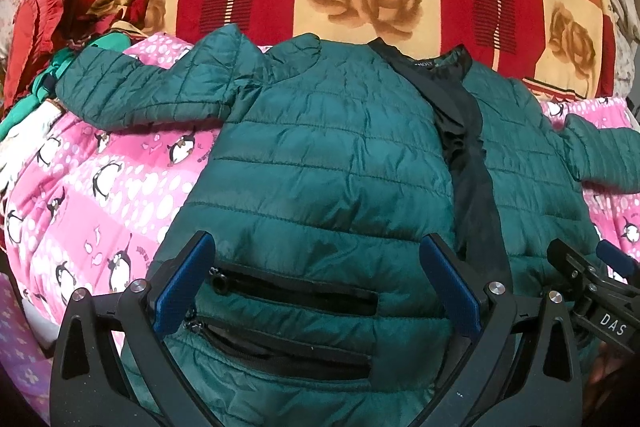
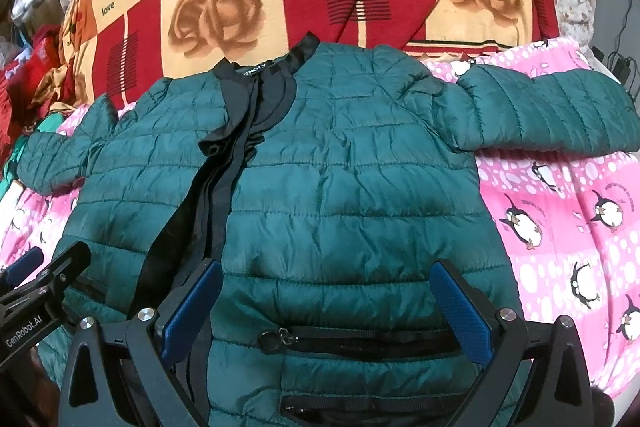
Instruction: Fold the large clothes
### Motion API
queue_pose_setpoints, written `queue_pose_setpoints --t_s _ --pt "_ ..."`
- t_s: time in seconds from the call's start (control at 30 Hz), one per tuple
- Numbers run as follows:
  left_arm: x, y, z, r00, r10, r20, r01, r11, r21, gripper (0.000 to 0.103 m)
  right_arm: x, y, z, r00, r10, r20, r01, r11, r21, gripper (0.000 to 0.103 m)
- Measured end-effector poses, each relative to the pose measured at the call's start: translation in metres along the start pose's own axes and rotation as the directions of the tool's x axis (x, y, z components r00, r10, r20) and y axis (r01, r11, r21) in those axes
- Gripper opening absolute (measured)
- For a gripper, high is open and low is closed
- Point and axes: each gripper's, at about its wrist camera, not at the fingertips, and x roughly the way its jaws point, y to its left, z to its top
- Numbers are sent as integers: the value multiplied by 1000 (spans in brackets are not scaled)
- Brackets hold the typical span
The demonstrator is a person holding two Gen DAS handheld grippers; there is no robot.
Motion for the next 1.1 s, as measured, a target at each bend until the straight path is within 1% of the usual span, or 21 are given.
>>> queue_pose_setpoints --t_s 0.23,0.5,0.6,0.8,0.97,1.1 --pt "5 8 3 1000 -11 -8 11 999 -33 102 6 2 7 1000 -5 -2 5 1000 -3 103" --pt "14 26 13 999 -26 -23 23 995 -98 102 11 5 23 999 7 32 -7 1000 4 103" --pt "16 34 18 1000 -15 -22 13 993 -115 102 12 10 26 999 -3 42 3 1000 -14 103" --pt "21 44 25 1000 7 -18 -9 992 -127 102 23 16 34 999 -3 36 4 1000 -26 103" --pt "25 56 34 999 41 -6 -41 991 -131 102 32 18 40 999 4 34 -3 1000 -15 103" --pt "29 69 41 998 55 -5 -55 987 -148 102 39 20 44 1000 1 26 0 1000 -18 103"
